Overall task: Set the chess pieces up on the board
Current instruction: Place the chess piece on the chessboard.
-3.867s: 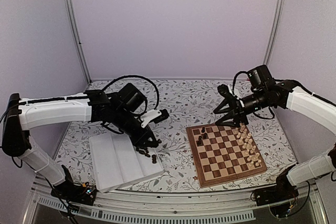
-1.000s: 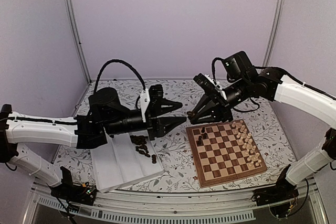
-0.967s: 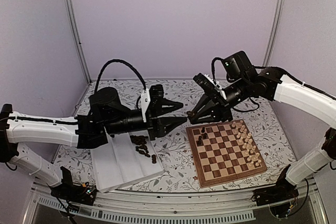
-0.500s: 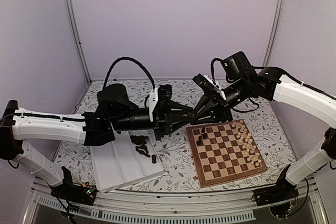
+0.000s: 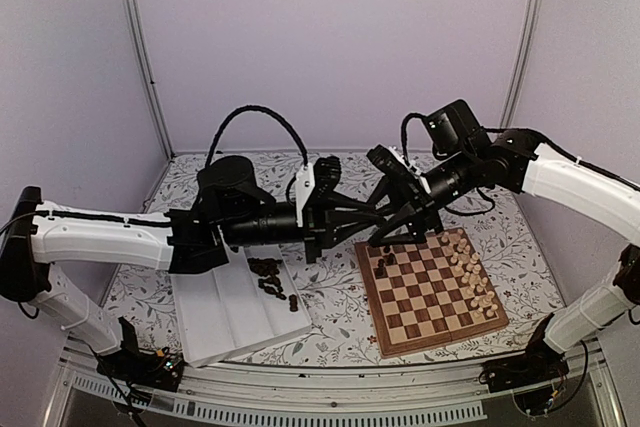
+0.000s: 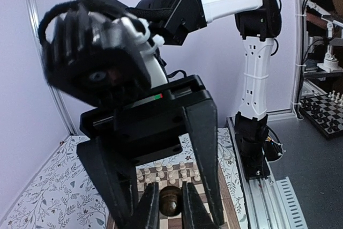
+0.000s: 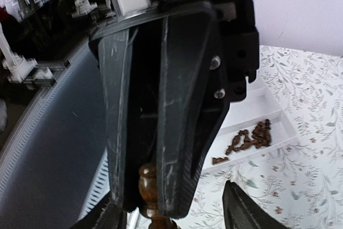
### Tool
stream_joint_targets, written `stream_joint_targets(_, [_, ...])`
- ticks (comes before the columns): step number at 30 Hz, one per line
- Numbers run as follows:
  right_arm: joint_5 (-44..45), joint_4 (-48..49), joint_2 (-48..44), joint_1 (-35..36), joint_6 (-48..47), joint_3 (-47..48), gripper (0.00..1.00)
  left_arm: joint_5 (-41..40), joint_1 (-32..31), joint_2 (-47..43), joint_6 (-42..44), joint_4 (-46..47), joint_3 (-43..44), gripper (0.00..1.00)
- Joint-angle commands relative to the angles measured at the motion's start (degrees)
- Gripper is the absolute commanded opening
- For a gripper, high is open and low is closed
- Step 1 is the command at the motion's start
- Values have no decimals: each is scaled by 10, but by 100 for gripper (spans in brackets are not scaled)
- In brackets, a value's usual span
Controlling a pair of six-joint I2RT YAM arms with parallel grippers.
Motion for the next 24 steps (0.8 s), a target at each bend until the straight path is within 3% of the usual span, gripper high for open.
stream_joint_targets(1, [111, -3, -33, -15, -17, -40, 68, -22, 6, 3, 5, -43, 36, 11])
stream_joint_targets(6, [121, 4, -95, -129, -60, -155, 71, -32, 16, 9, 9, -111, 50, 10])
stream_joint_targets(10, [106, 12, -158, -249, -75, -232, 72, -17, 20, 48, 1, -173, 65, 10])
stream_joint_targets(13, [116, 46, -195, -302, -66, -285, 72, -4, 17, 89, -5, -218, 95, 10])
stream_joint_targets(20, [250, 144, -222, -334, 8, -320, 72, 8, 14, 175, -6, -303, 159, 9])
stream_joint_targets(24, [290, 160, -215, -336, 18, -325, 72, 3, 13, 206, -9, -307, 180, 9])
